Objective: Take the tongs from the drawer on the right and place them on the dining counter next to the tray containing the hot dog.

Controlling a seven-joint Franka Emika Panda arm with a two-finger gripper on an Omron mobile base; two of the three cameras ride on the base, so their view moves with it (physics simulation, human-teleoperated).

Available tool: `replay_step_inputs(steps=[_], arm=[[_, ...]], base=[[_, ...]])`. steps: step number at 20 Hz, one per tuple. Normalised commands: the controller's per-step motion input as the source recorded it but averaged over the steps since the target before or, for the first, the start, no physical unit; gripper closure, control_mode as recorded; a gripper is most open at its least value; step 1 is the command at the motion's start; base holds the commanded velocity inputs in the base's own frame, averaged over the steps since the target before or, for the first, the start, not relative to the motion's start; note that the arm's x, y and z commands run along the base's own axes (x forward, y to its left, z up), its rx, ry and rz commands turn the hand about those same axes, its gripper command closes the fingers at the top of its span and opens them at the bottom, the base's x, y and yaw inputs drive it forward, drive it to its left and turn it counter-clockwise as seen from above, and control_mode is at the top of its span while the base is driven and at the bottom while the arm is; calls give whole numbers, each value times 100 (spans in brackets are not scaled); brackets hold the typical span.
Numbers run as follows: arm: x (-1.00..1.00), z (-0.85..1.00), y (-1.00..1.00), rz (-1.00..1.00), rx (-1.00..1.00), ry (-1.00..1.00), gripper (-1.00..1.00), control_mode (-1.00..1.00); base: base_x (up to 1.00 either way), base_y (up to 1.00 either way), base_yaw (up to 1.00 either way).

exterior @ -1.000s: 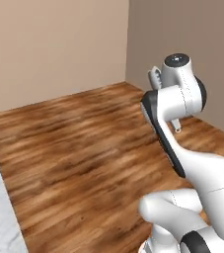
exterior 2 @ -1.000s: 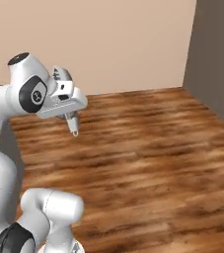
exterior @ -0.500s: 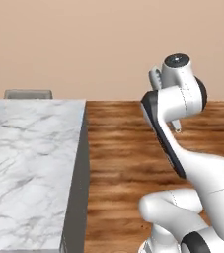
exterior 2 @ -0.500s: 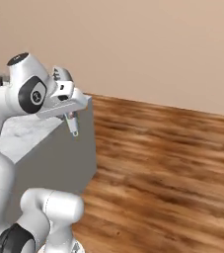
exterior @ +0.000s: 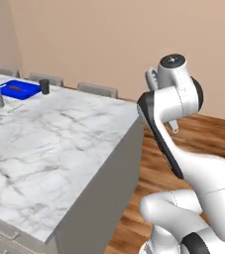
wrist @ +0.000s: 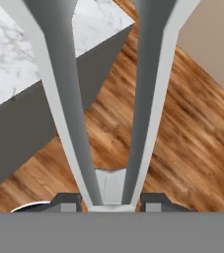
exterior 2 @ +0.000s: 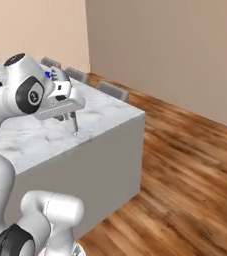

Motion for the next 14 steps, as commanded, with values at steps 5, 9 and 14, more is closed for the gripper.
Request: replay_step_inputs(steps=[5,9,14], arm=[[0,0,0,0,0,0,100,100],[0,0,0,0,0,0,100,100],[0,0,0,0,0,0,100,100]], base=[[6,-100,48],[-2,-100,27],[-2,-100,25]])
